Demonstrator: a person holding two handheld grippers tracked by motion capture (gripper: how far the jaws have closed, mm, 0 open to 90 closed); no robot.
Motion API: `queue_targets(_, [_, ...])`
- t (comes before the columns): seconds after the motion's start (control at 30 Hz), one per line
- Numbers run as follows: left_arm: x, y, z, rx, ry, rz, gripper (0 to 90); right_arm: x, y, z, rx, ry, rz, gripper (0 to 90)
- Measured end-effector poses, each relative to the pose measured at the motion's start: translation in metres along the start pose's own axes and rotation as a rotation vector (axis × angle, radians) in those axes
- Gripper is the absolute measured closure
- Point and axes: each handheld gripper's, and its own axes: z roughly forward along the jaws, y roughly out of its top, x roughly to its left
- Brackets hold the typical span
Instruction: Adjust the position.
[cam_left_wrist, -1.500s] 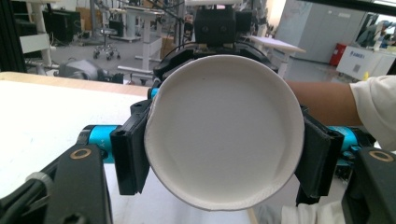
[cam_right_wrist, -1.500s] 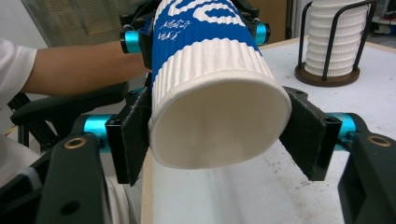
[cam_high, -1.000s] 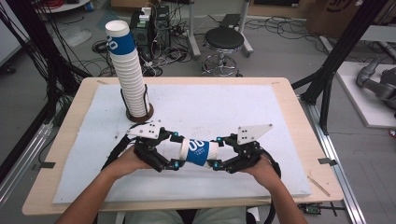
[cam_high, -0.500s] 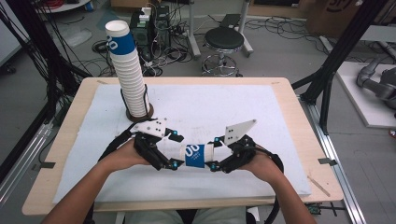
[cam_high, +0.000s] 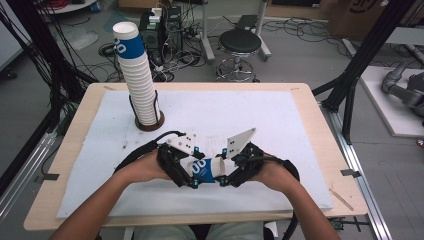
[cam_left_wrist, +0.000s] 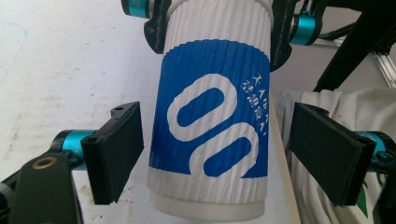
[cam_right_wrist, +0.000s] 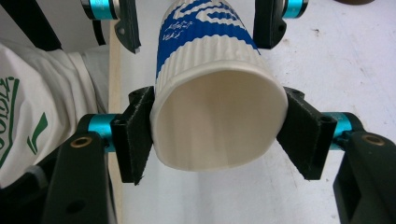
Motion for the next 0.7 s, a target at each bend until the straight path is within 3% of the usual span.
queue_targets(0.33, [0.001,0.003,0.009,0.058,-0.001,0.016,21.2,0.002,0.009,0.004,0.064,-0.005,-0.029,33.3])
queue_targets(0.5, [0.001,0.002,0.013,0.086,-0.014,0.025,26.4,0.004,0.014,0.009,0.126,-0.008,-0.048,33.3])
queue_targets(0.7, [0.001,0.0,0.018,0.12,-0.018,0.024,29.3,0.005,0.019,0.012,0.152,0.003,-0.075,33.3])
